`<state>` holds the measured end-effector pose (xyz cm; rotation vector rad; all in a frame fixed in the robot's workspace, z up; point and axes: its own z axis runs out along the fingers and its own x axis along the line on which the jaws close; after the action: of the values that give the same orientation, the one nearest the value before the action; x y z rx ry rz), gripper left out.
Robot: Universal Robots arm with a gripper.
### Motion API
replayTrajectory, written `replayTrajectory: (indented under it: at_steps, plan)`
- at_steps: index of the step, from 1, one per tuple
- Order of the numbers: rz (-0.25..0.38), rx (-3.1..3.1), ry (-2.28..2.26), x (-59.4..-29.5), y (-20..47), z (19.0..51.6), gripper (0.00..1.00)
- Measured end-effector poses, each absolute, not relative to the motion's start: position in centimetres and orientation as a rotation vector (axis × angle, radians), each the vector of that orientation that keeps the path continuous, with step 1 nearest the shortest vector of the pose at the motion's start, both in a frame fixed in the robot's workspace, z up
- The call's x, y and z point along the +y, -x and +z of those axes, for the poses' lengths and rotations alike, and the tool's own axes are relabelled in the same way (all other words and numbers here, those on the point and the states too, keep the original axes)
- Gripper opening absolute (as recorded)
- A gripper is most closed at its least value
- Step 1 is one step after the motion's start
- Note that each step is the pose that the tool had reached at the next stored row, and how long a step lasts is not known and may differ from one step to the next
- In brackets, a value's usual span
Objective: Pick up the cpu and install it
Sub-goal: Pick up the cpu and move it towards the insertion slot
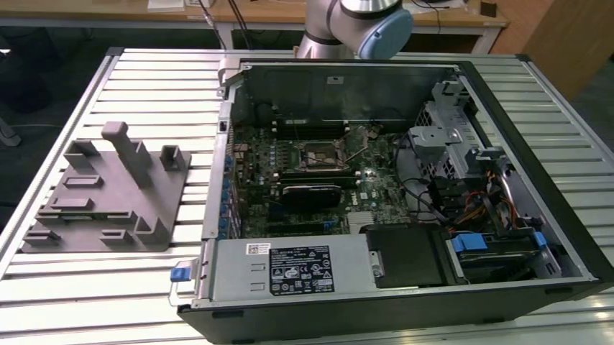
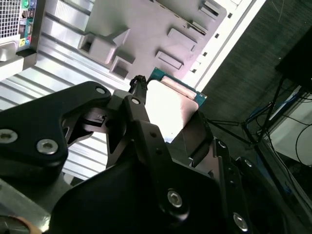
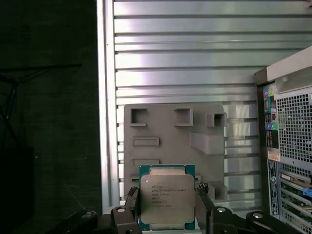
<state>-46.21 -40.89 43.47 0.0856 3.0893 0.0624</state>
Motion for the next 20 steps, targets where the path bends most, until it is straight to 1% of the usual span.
replayTrajectory:
  at_steps: [20]
  plan:
    - [0.063,3.089,-0.086,-40.5,42.2,43.5,0.54]
